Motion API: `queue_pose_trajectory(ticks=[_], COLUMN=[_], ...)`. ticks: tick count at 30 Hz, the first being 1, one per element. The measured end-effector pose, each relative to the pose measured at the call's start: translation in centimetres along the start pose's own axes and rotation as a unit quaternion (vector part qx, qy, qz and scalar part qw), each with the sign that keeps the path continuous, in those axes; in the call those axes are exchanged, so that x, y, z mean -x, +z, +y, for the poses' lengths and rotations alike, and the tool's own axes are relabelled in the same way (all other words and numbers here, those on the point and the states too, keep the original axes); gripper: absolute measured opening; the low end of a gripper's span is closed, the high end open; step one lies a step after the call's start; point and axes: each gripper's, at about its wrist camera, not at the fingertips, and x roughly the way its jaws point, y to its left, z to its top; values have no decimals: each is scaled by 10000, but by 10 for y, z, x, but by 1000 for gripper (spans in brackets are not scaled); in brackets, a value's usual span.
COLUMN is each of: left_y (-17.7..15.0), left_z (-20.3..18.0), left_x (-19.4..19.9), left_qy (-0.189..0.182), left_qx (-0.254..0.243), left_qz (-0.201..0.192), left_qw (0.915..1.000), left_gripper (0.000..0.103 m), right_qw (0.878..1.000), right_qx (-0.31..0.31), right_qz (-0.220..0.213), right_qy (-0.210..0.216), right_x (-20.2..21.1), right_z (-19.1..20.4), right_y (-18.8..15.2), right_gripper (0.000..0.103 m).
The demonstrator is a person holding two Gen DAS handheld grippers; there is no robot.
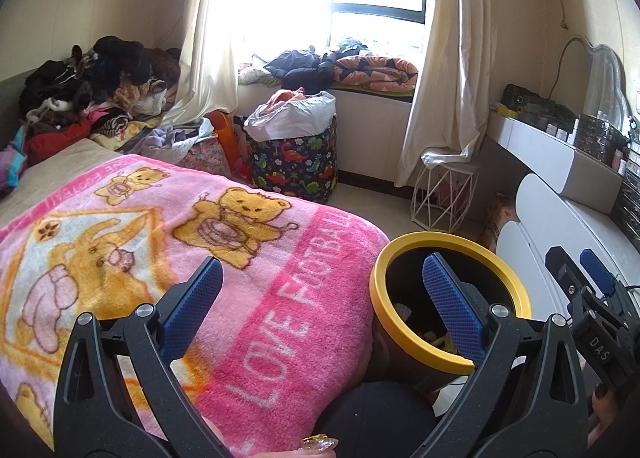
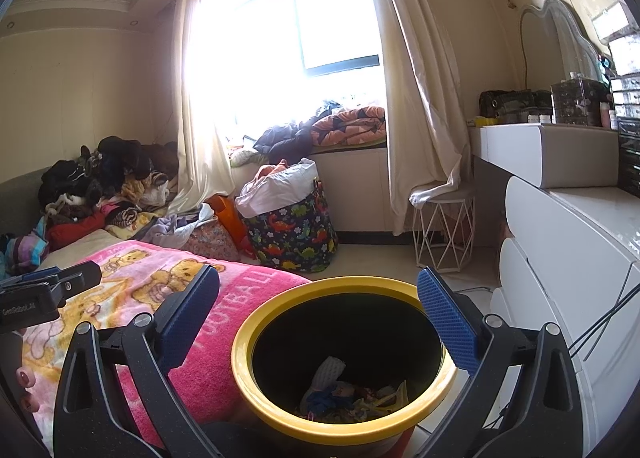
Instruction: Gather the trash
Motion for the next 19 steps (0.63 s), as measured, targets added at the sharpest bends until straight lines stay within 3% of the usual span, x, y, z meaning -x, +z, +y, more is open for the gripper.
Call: queue_pose_trajectory(ticks=[4, 7, 10, 12, 13, 16, 18, 19], left_y=[7, 10, 15, 14, 12, -7, -30, -47], left_z=[8, 24, 69, 107, 133, 215, 268, 299], left_x=[0, 4, 13, 20, 23, 39, 51, 58], left_qy=[177, 339, 722, 1084, 1387, 2426, 3188, 3653], left_qx=[189, 355, 726, 1110, 1343, 2032, 2364, 2519], left_qz=[51, 48, -6, 7, 31, 203, 468, 660], left_qw=[9997, 9988, 9947, 9879, 9812, 9484, 9167, 8937], left_gripper=[92, 92, 92, 92, 92, 92, 92, 92], right_qw=[9998, 9981, 9921, 9794, 9710, 9307, 8893, 8695], right_qx=[102, 208, 317, 458, 556, 1079, 1620, 1820], right_qz=[11, 87, 310, 656, 863, 1597, 2119, 2364], right_qy=[185, 566, 1176, 1854, 2158, 3108, 3715, 3937], right_x=[-1, -10, -26, -42, -50, -71, -79, -80], right_z=[7, 27, 61, 100, 120, 205, 273, 300], right_y=[6, 18, 30, 34, 34, 23, 0, -14], right_gripper=[96, 97, 97, 97, 97, 97, 97, 97])
